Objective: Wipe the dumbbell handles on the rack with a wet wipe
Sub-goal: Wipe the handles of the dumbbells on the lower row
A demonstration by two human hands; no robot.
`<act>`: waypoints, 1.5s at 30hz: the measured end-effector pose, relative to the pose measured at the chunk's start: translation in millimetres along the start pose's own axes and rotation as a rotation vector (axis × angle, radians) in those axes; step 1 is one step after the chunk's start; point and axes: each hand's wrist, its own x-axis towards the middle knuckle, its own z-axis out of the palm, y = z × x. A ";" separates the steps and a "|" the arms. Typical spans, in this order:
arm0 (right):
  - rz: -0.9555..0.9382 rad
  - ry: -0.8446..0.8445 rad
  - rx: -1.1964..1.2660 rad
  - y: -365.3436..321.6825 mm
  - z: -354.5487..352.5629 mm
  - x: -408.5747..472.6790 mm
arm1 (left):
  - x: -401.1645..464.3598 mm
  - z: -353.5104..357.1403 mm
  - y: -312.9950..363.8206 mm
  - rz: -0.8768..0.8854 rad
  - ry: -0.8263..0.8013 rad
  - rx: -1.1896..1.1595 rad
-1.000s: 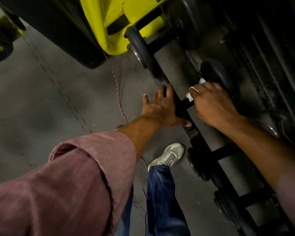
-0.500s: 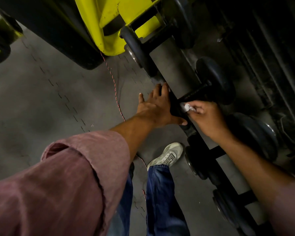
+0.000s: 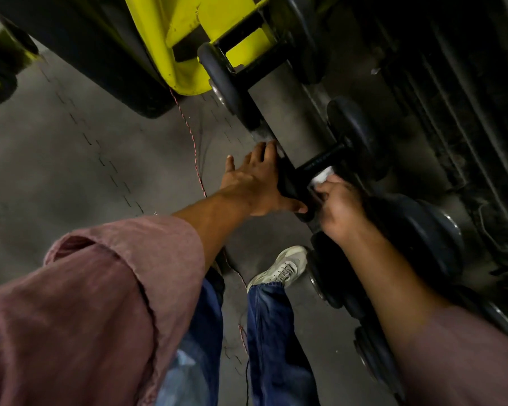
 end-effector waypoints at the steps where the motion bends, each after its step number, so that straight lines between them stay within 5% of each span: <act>1: 0.011 -0.018 -0.071 5.0 -2.4 -1.2 | -0.1 -0.1 0.7 -0.006 -0.002 0.006; 5: -0.032 0.036 -0.220 6.7 -7.8 5.7 | -0.4 0.0 2.2 -0.018 0.001 0.024; 11: -0.300 0.236 -0.752 18.1 -3.9 15.8 | 0.0 1.6 2.6 -0.024 0.019 0.018; 17: -0.546 0.240 -0.922 12.5 -0.3 5.6 | 1.3 1.4 2.3 -0.009 0.022 0.035; 23: -0.445 0.010 -0.687 5.8 8.5 18.9 | 2.5 3.7 -2.8 0.011 0.030 0.024; 35: -0.360 0.265 -0.337 37.3 -31.2 -39.1 | -7.7 5.3 -1.6 0.035 0.031 -0.015; 45: -0.397 0.362 -0.455 55.0 -79.0 -92.4 | -60.9 26.4 -5.4 0.211 0.150 0.236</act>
